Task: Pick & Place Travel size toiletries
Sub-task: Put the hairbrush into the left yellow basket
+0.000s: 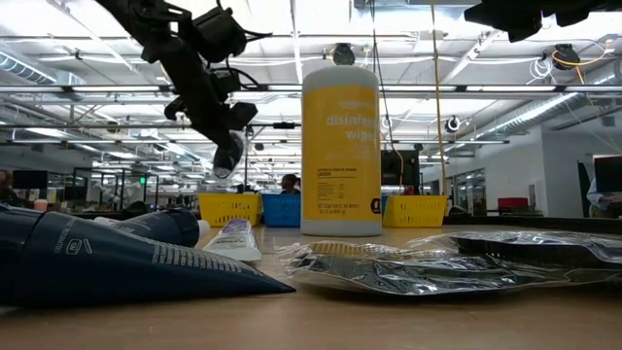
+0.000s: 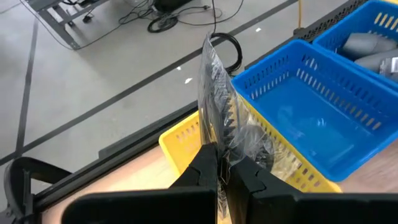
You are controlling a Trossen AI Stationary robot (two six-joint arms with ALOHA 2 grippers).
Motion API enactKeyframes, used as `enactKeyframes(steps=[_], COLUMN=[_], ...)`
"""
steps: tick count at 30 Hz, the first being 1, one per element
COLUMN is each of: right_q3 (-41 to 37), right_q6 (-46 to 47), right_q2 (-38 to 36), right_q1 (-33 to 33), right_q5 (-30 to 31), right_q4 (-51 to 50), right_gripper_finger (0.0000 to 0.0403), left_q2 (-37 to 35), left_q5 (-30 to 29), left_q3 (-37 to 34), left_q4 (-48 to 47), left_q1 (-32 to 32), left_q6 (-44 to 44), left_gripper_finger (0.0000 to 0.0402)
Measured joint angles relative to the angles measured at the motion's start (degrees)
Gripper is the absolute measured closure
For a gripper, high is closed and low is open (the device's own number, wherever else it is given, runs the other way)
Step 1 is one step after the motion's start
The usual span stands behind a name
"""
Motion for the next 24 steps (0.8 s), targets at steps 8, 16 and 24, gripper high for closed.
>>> enactKeyframes(steps=[8, 16, 24], right_q3=[0.0, 0.0, 0.0], right_q6=[-0.08, -0.06, -0.11], right_q2=[0.0, 0.0, 0.0], right_q1=[-0.02, -0.02, -0.02], right_q5=[0.0, 0.0, 0.0], right_q4=[0.0, -0.02, -0.02], right_gripper_finger=[0.0222, 0.0222, 0.0222], left_q2=[4.71, 5.6, 5.6], left_q5=[-0.7, -1.12, -1.1], left_q3=[-1.15, -1.15, -1.15], left_q4=[0.79, 4.42, 3.98], left_q1=[1.07, 1.51, 2.03], left_q6=[-1.51, 0.44, 0.59], left_gripper_finger=[0.0401, 0.0401, 0.0401])
